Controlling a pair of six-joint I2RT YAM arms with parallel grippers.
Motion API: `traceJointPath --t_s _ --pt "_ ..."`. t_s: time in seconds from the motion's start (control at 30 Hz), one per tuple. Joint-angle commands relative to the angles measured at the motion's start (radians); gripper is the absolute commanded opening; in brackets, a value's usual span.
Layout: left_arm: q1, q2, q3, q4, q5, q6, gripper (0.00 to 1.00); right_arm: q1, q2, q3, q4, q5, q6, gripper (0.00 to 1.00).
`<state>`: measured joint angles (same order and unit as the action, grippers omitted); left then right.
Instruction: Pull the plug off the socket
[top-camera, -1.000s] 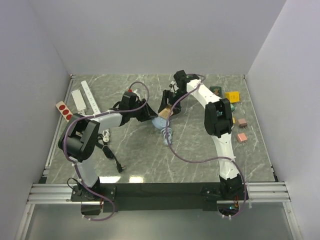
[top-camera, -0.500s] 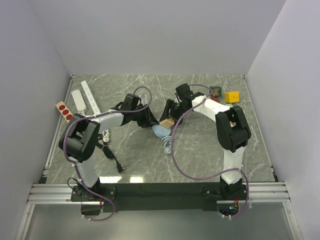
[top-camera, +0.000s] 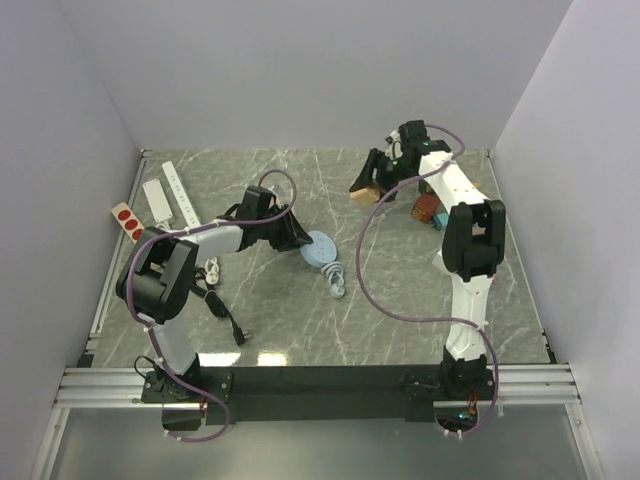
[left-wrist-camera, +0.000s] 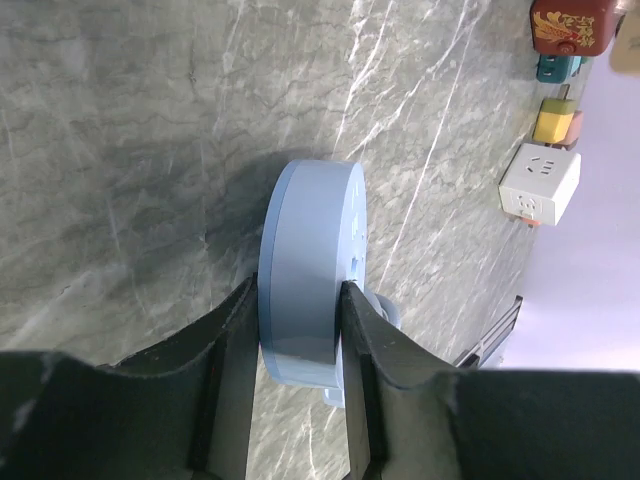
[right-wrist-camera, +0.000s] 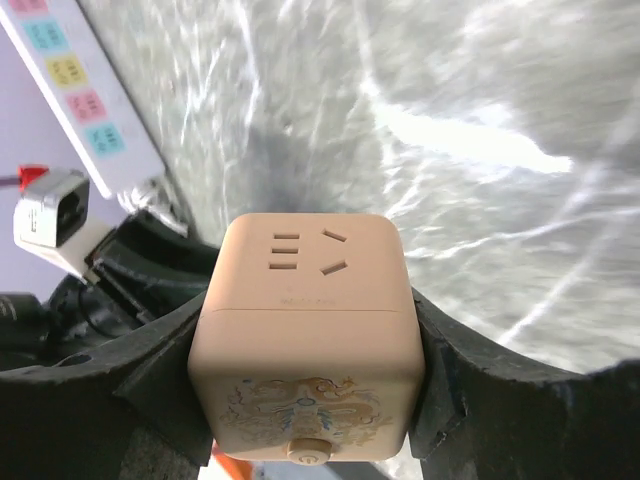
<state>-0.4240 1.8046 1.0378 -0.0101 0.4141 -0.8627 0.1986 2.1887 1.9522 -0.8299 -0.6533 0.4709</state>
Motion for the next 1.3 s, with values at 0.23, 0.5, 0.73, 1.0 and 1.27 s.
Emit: traceJointPath --t_s 0.23,0.5,0.73,1.0,1.27 --pt "-0.006 0.01 0.044 -0.156 -0.054 0.076 0.0 0.064 -0.395 -0.525 0.314 0.217 0.146 0.0" --pt "0.071 -0.06 0.074 -0.191 -0.061 0.094 0.0 -0.051 -0.463 -0.667 0.233 0.59 0.187 0.0" --pt "0.229 -0.077 0.168 -0.321 -0.113 0.174 0.0 -0.105 -0.449 -0.641 0.146 0.756 0.216 0.0" --pt "0.419 0.028 0.381 -0.516 -0.322 0.304 0.0 -0.136 -0.452 -0.662 0.129 0.802 0.232 0.07" --pt "0.511 0.317 0.767 -0.743 -0.503 0.398 0.0 -0.14 -0.431 -0.671 0.132 0.796 0.232 0.16"
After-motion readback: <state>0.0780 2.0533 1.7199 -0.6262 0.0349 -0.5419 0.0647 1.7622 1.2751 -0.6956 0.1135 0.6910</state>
